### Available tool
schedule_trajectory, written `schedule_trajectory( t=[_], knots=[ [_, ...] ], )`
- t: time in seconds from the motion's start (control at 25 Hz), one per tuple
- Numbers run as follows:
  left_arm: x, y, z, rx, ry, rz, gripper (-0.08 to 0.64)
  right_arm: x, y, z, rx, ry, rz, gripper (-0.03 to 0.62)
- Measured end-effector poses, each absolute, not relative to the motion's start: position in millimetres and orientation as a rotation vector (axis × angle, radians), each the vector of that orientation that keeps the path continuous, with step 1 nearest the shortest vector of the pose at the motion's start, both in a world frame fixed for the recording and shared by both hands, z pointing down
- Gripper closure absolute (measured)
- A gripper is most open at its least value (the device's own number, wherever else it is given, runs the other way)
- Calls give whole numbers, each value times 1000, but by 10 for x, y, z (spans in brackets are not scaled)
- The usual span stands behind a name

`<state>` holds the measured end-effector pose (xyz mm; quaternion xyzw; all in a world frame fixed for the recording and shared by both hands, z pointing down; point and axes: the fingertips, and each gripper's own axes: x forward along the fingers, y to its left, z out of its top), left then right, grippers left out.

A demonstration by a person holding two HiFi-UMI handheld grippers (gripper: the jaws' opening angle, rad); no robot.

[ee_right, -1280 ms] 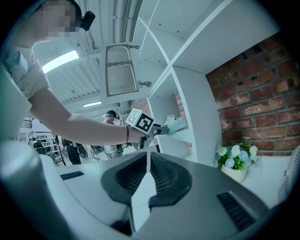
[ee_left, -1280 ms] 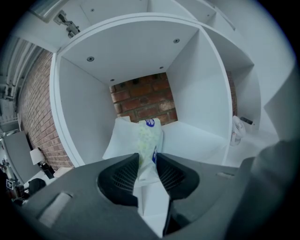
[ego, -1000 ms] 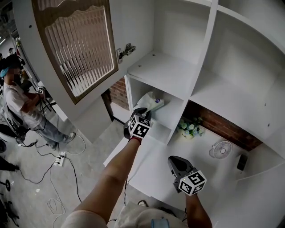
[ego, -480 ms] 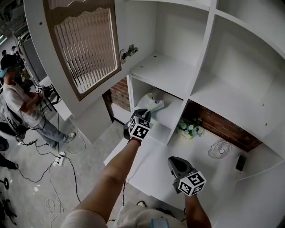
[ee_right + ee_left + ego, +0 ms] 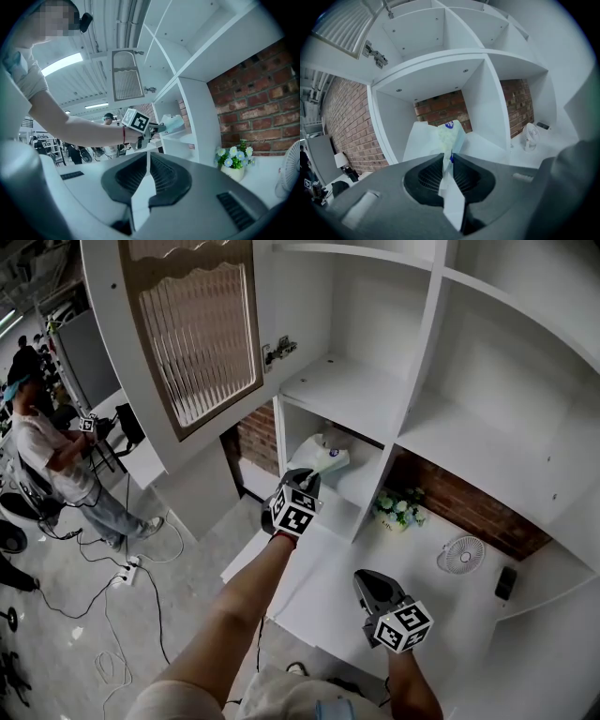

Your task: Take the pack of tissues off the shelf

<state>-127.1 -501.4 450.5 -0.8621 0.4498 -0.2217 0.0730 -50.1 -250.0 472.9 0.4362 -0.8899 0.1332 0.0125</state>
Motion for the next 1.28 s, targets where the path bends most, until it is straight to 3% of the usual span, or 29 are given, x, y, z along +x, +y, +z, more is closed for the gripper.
schedule_trajectory(
  t=[1.28],
  knots=[
    [-1000, -3709, 4446, -2583, 1377, -615, 514, -169, -1810, 4726, 1302, -2862, 455, 574]
  ],
)
